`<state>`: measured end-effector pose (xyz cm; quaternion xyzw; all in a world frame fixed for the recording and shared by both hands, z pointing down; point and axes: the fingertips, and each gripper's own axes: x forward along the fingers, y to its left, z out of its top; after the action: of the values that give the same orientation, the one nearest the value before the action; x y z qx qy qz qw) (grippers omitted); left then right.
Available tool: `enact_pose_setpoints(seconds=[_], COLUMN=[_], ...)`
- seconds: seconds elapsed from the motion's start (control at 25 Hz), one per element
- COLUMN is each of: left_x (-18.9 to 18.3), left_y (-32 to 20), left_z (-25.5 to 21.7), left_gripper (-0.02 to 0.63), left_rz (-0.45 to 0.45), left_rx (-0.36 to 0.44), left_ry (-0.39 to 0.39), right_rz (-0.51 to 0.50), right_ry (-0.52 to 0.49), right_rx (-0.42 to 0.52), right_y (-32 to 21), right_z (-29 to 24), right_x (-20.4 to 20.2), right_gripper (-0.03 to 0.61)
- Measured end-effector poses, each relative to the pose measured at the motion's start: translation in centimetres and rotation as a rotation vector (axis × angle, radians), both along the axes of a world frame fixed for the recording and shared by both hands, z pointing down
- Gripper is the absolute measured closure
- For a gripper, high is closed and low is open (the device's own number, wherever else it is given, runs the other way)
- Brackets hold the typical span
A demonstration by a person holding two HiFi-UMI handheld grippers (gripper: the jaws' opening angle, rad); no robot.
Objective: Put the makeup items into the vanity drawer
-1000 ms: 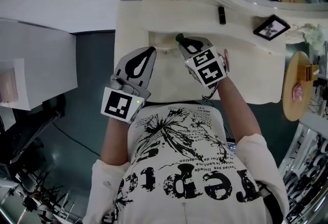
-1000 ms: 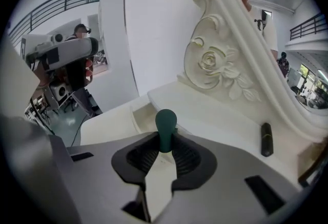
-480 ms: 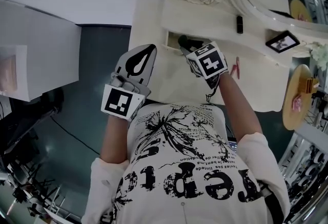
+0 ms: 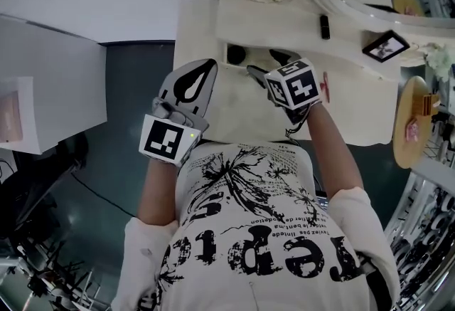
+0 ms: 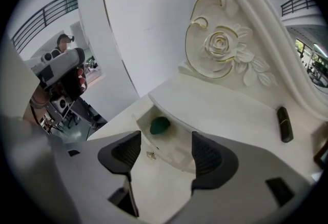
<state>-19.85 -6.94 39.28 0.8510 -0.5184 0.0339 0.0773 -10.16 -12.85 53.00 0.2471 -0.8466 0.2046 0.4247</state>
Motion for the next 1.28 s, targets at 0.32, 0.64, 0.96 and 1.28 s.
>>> enact_pose_setpoints(seconds=[0.32,0.64,0.96,1.28], left_x=[5.8,16.1,24.2,27.8], left_y=[-1.4,-2.8,-3.5,-3.7], left_z=[-2.4,-2.2,-1.2,1.8], left_gripper=[0.600,0.600,0.600,0.600], left_rz=[0.078,0.252,0.355,0.427], left_rx=[0.054,0.027,0.007,-0.048], left_ry=[0.052,0.038,0.065,0.026], right_rz=[0.111,0.342,0.492,0.520], right_ry=[-0.023,-0.001,0.009,0.036], right_rx=[0.066,0.043,-0.060,-0.151], right_y=[-0.3,0.6,2.8,3.8], right_z=[-1.9,-0.9,3.1,8.2], right_x=[6.0,18.5,26.0,26.7], right_gripper=[0.252,0.264,0.295,0.334])
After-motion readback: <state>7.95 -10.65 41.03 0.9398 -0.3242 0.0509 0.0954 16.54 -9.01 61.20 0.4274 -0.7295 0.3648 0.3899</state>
